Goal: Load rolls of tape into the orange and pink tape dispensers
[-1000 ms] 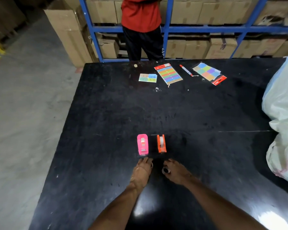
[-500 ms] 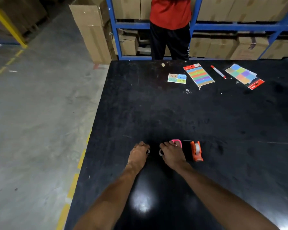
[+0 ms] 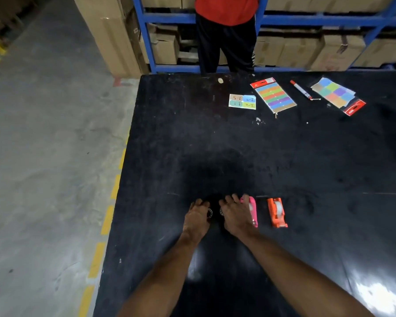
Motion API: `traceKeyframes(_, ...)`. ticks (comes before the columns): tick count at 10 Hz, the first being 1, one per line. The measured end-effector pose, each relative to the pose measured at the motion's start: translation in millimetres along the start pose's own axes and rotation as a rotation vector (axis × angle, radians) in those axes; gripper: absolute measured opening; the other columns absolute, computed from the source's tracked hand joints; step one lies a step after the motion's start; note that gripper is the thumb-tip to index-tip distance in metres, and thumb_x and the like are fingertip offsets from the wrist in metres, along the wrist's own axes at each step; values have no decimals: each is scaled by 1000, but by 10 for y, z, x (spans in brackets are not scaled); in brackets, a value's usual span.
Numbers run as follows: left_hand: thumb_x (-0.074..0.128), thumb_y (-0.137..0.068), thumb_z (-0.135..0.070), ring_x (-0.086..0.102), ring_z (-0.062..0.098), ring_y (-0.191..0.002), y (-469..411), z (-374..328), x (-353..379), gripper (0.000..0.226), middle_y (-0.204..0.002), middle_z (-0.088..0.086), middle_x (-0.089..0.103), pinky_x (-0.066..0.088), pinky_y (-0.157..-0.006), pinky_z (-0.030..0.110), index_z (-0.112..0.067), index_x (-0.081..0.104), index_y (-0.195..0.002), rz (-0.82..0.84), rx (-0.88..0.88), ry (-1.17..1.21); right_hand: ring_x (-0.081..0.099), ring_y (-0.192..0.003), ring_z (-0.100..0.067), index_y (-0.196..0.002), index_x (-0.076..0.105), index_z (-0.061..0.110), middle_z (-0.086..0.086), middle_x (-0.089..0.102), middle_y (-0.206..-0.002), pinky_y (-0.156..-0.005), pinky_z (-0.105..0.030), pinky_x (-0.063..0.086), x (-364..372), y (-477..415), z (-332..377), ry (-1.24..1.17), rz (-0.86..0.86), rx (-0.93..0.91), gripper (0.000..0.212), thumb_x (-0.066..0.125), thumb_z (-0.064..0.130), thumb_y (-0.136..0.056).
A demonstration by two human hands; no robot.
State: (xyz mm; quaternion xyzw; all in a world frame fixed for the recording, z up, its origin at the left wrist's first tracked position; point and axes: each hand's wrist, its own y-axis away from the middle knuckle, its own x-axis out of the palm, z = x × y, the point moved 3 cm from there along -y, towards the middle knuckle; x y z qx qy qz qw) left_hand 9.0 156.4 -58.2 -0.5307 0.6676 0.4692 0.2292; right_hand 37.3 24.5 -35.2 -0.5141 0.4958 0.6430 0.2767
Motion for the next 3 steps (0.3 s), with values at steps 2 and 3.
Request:
traceKeyframes(2, 67, -86, -16, 41, 32, -136, 14, 121, 84, 69, -151, 7, 34, 45, -109, 43, -31, 33, -145, 29, 3, 10, 46, -122, -30, -126, 56, 19, -5, 57, -127, -105, -53, 24, -104, 70, -13, 32, -4, -32, 54, 70, 21, -75)
traceKeyframes(3, 61, -83, -7, 46, 28, -124, 202, 52, -37, 67, -143, 4, 41, 46, -106, 41, -24, 39, -144, -77, 109, 15, 49, -118, -28, -128, 57, 19, -3, 57, -126, -101, -50, 28, -56, 210, -128, 8, -120, -44, 58, 71, 31, -73)
